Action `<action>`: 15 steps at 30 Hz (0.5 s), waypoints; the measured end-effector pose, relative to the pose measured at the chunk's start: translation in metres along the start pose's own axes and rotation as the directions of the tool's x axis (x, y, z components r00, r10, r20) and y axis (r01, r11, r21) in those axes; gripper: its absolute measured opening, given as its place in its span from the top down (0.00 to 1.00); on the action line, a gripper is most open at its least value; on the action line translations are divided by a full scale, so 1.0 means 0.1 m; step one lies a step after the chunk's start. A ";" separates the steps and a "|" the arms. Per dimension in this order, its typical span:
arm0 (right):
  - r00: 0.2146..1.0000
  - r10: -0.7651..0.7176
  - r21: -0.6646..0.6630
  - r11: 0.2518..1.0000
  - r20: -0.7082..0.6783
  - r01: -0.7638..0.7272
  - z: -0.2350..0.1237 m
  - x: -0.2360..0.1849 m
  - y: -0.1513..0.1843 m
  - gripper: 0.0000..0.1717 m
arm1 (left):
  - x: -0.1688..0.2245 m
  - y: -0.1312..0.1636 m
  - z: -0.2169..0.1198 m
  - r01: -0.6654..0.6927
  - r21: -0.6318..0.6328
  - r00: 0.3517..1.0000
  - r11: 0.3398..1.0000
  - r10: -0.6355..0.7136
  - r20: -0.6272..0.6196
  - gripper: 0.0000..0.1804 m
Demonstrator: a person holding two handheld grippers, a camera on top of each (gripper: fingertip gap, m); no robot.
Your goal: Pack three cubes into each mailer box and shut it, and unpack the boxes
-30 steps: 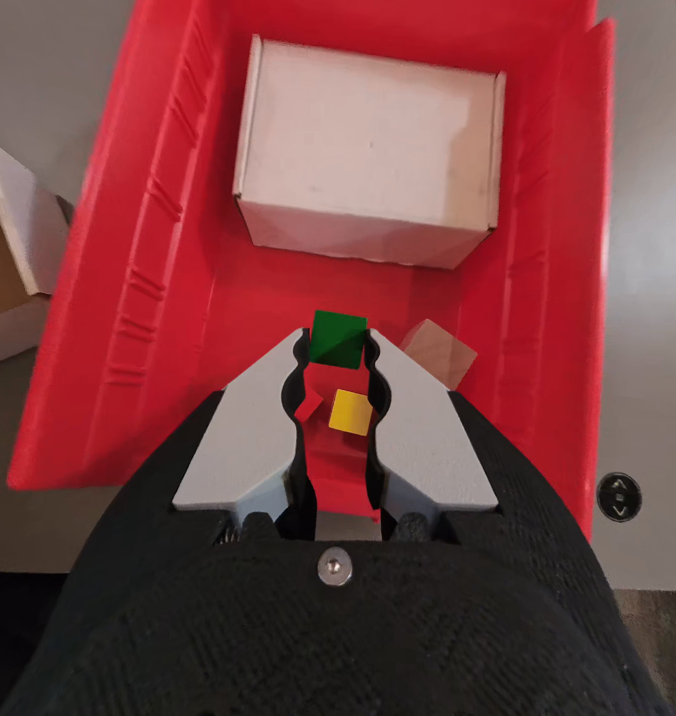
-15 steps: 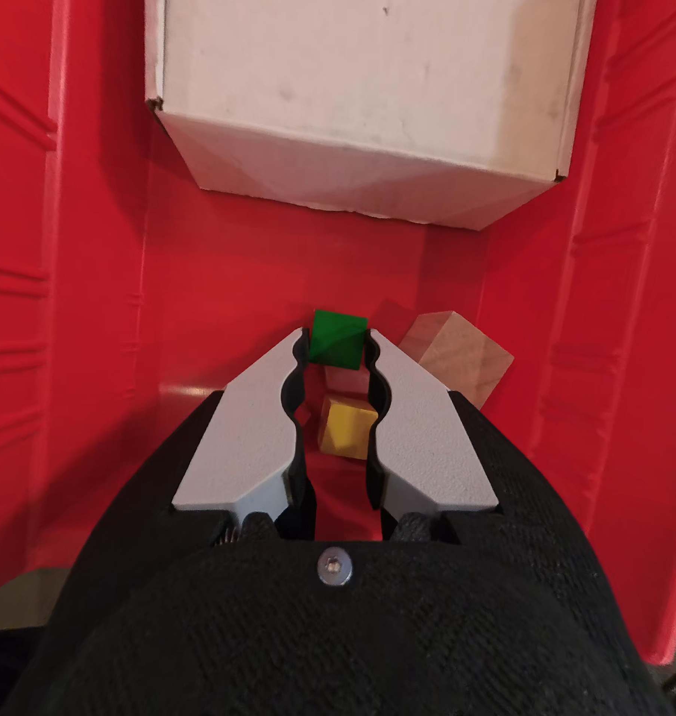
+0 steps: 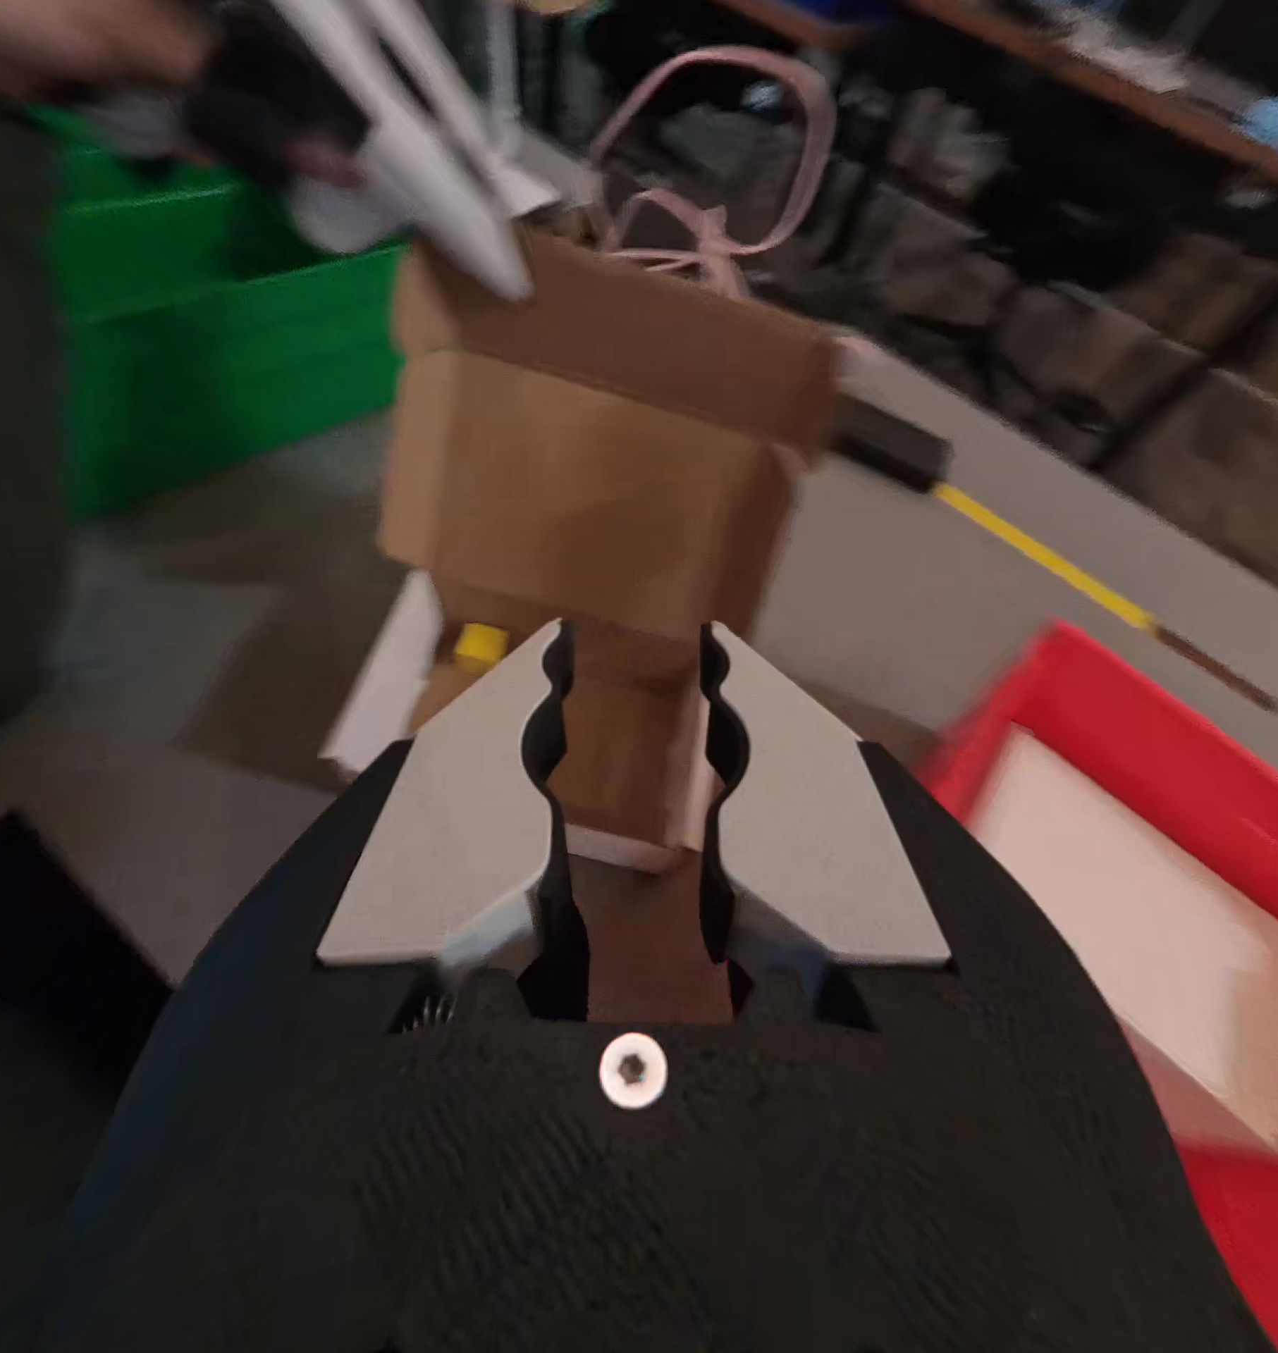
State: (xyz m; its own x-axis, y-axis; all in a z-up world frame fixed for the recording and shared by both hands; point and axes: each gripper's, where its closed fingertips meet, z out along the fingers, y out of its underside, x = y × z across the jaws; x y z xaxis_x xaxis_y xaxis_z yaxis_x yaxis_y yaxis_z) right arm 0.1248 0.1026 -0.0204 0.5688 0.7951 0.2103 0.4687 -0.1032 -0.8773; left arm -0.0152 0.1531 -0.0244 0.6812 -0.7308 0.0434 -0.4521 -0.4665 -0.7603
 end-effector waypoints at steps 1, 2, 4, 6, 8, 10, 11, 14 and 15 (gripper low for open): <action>0.997 -0.018 -0.035 0.999 0.069 0.021 0.15 -0.18 0.04 0.81 | 0.01 0.00 0.00 -0.003 -0.001 1.000 1.000 0.003 0.002 1.00; 0.992 -0.026 -0.081 0.996 0.121 0.036 0.30 -0.32 0.11 0.81 | 0.01 0.00 0.00 -0.004 -0.001 1.000 1.000 0.004 0.003 1.00; 0.982 -0.016 -0.187 0.981 0.187 0.052 0.57 -0.49 0.28 0.80 | 0.02 -0.01 -0.01 -0.007 -0.002 1.000 1.000 0.007 0.004 1.00; 0.970 0.039 -0.313 0.949 0.241 0.040 0.75 -0.62 0.48 0.78 | 0.02 -0.01 -0.01 -0.009 -0.002 1.000 1.000 0.009 0.005 1.00; 0.963 0.066 -0.393 0.918 0.260 0.043 0.87 -0.70 0.60 0.77 | 0.02 -0.01 -0.01 -0.008 -0.003 1.000 1.000 0.008 0.005 1.00; 0.963 0.083 -0.422 0.906 0.257 0.035 0.97 -0.74 0.64 0.78 | 0.03 0.00 -0.02 -0.007 -0.005 1.000 1.000 0.007 0.006 1.00; 0.962 0.088 -0.442 0.896 0.257 0.036 1.01 -0.75 0.66 0.78 | 0.03 0.00 -0.02 -0.007 -0.005 1.000 1.000 0.007 0.006 1.00; 0.964 0.082 -0.500 0.864 0.254 0.059 1.12 -0.78 0.78 0.78 | 0.04 0.00 -0.03 -0.013 -0.009 1.000 1.000 0.013 0.010 1.00; 0.959 0.088 -0.516 0.854 0.268 0.065 1.14 -0.81 0.82 0.78 | 0.05 0.00 -0.04 -0.019 -0.008 1.000 1.000 0.019 0.009 1.00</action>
State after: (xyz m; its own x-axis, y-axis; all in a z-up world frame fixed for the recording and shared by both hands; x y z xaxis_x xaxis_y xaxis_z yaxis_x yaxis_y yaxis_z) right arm 0.0397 0.0978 -0.1589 0.4060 0.9138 0.0087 0.7863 -0.3445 -0.5128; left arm -0.0141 0.1474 -0.0215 0.6775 -0.7351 0.0228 -0.4698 -0.4564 -0.7557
